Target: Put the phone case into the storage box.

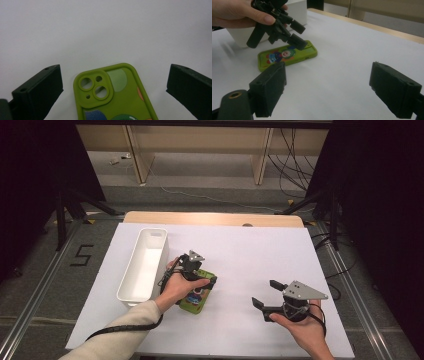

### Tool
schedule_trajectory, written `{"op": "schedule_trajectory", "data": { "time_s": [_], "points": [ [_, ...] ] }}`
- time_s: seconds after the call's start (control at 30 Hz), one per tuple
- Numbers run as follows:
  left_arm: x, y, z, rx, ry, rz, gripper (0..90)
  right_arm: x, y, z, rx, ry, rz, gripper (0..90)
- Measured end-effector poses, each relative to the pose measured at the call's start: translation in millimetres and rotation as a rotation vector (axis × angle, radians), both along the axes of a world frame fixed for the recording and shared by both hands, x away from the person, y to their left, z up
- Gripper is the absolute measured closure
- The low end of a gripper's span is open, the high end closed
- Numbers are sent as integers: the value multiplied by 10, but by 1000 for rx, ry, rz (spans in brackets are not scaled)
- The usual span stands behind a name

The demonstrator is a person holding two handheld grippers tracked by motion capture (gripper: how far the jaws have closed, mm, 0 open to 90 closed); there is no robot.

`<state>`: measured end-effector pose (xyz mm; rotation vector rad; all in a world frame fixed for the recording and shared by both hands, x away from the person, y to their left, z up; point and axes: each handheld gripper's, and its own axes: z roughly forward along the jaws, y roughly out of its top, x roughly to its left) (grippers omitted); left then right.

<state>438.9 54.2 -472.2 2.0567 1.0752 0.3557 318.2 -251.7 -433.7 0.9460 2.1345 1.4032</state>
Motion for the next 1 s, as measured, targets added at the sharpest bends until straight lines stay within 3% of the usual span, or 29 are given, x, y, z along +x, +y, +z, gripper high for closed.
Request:
{"op": "schedule_trajectory", "data": {
  "time_s": [1.0],
  "points": [
    [146, -127, -160, 54, 47, 25, 1, -3, 9, -17, -9, 13, 9, 154]
  ]
}}
